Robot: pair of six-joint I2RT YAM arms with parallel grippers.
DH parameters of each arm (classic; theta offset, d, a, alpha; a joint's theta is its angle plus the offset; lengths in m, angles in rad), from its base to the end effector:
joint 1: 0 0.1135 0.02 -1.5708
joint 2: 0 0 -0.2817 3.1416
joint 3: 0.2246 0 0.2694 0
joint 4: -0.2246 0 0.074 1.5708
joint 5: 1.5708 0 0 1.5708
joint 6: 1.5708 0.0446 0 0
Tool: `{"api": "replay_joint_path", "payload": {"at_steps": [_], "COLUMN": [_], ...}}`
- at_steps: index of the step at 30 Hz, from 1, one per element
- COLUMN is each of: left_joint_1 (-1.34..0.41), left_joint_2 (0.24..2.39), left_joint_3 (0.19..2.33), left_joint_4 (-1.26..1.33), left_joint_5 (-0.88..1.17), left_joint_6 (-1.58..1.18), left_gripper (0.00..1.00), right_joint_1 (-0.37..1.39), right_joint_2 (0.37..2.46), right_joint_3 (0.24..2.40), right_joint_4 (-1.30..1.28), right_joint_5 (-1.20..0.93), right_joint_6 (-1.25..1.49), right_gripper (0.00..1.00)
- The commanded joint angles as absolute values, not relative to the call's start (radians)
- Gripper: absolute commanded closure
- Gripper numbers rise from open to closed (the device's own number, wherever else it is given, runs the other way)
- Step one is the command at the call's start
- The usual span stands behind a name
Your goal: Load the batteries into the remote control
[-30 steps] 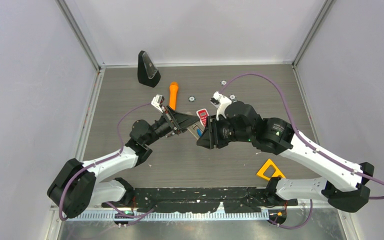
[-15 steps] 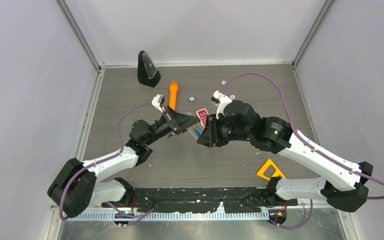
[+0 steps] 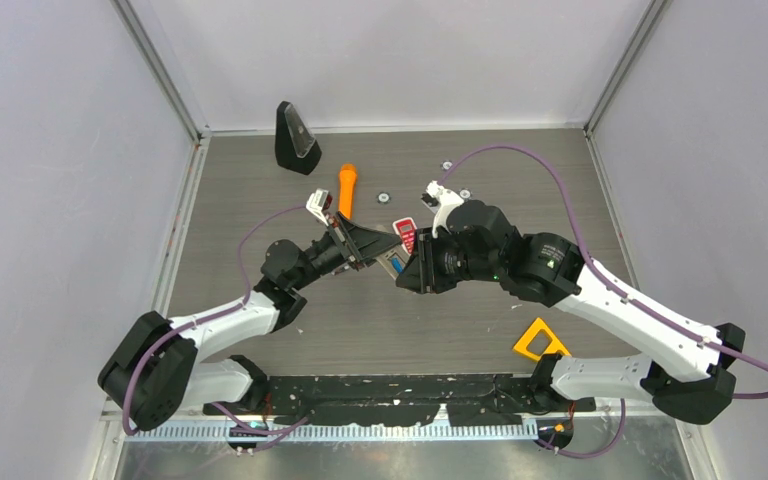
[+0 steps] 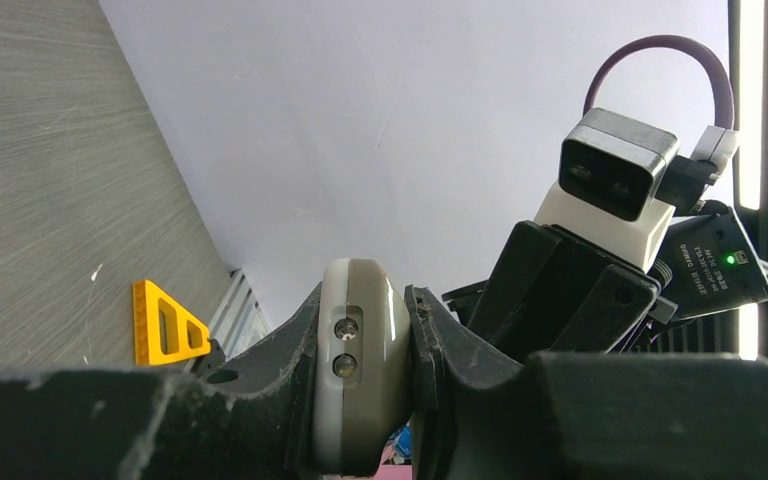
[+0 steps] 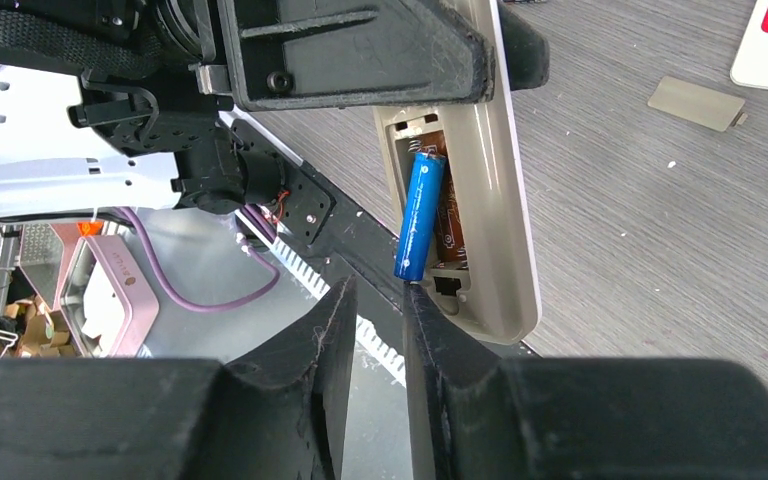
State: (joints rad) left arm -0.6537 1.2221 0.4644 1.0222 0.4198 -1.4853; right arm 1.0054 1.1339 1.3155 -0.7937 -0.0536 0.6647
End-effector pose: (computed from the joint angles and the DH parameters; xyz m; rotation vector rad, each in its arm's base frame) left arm 0.2005 -0.1765 0.2713 -0.2400 1.6519 -2.0076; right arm 0.1294 0.2084 0.4071 -0.4332 2.3243 0.9535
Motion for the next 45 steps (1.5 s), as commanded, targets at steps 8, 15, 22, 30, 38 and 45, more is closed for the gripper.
{"api": "replay_joint_path", "payload": {"at_steps": [8, 15, 22, 30, 38, 45], "left_joint_1": [-0.667, -0.667, -0.666, -0.666, -0.666, -0.666], "left_joint_2": [1.217, 1.222, 1.227, 1.233, 1.232, 1.226], "left_joint_3": [0.485, 0.484, 0.482, 0.482, 0.482, 0.490], "left_joint_4": [1.123, 1.136, 1.139, 1.138, 1.126, 1.114], "left_joint_5": [0.461, 0.470, 0.450, 0.444, 0.436, 0.427], "left_joint_6": [-1.476, -1.471, -1.468, -1.463, -1.455, -1.451], "left_gripper": [1.00, 1.00, 1.00, 1.00, 1.00, 1.00], "right_joint_1": [0.986, 0.978, 0.970, 0.948, 0.948, 0.947], "right_joint_2": [1.157, 1.158, 1.132, 1.105, 1.149, 1.148], "right_joint_3": [1.335, 1.333, 1.340, 1.393, 1.447, 1.436], "right_joint_4": [-0.758, -0.757, -0.782, -0.834, -0.840, -0.845], "right_joint_5": [-0.031, -0.035, -0.075, -0.085, -0.110, -0.114], "right_joint_6": [0.678, 0.683, 0.662, 0.613, 0.571, 0.574], "right_gripper": [0.77, 0.78, 0.70, 0.61, 0.61, 0.61]}}
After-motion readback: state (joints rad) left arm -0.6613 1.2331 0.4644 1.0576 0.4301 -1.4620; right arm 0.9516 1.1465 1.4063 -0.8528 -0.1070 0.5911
